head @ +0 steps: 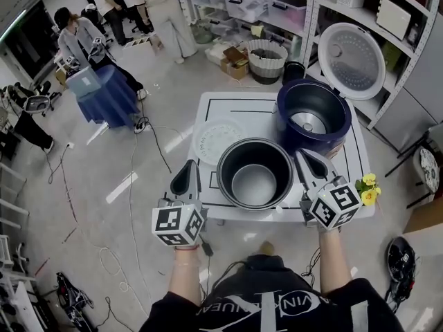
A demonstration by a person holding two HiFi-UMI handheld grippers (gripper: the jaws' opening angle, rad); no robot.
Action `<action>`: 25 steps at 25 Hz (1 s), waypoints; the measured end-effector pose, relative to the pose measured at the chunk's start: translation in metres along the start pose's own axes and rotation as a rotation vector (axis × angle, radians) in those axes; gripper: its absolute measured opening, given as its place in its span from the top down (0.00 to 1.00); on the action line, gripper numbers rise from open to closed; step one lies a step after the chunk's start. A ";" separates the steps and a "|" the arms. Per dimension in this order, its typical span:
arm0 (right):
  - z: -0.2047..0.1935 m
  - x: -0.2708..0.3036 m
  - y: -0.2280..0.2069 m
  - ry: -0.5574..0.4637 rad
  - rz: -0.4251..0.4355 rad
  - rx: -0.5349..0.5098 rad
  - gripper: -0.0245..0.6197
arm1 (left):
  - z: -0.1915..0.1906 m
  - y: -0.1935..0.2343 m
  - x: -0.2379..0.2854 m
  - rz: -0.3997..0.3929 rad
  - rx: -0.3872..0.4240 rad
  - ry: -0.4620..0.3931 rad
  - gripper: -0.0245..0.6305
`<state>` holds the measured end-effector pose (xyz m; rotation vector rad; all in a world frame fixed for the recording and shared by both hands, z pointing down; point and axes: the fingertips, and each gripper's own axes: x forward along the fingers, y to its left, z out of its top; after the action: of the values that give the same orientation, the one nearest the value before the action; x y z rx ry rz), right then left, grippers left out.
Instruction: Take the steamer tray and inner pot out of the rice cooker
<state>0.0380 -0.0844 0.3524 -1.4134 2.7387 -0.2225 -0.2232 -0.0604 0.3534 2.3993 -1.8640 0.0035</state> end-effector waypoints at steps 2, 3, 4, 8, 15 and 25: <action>0.004 0.000 0.002 -0.007 0.002 0.001 0.96 | 0.005 0.000 0.000 -0.004 0.001 -0.008 0.94; 0.006 0.000 0.003 -0.011 0.002 0.001 0.96 | 0.007 0.000 -0.001 -0.007 0.003 -0.012 0.94; 0.008 0.000 0.004 -0.015 0.002 0.001 0.96 | 0.009 0.000 -0.001 -0.008 0.004 -0.015 0.94; 0.016 0.001 0.007 -0.027 0.005 -0.003 0.96 | 0.016 0.002 -0.003 -0.008 -0.001 -0.026 0.94; 0.018 0.001 0.009 -0.043 0.016 -0.003 0.96 | 0.018 0.003 -0.004 -0.005 -0.004 -0.041 0.94; 0.024 0.002 0.013 -0.046 0.023 -0.005 0.96 | 0.023 0.004 -0.007 -0.007 -0.014 -0.048 0.94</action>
<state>0.0290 -0.0807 0.3264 -1.3691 2.7192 -0.1802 -0.2299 -0.0563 0.3299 2.4179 -1.8690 -0.0687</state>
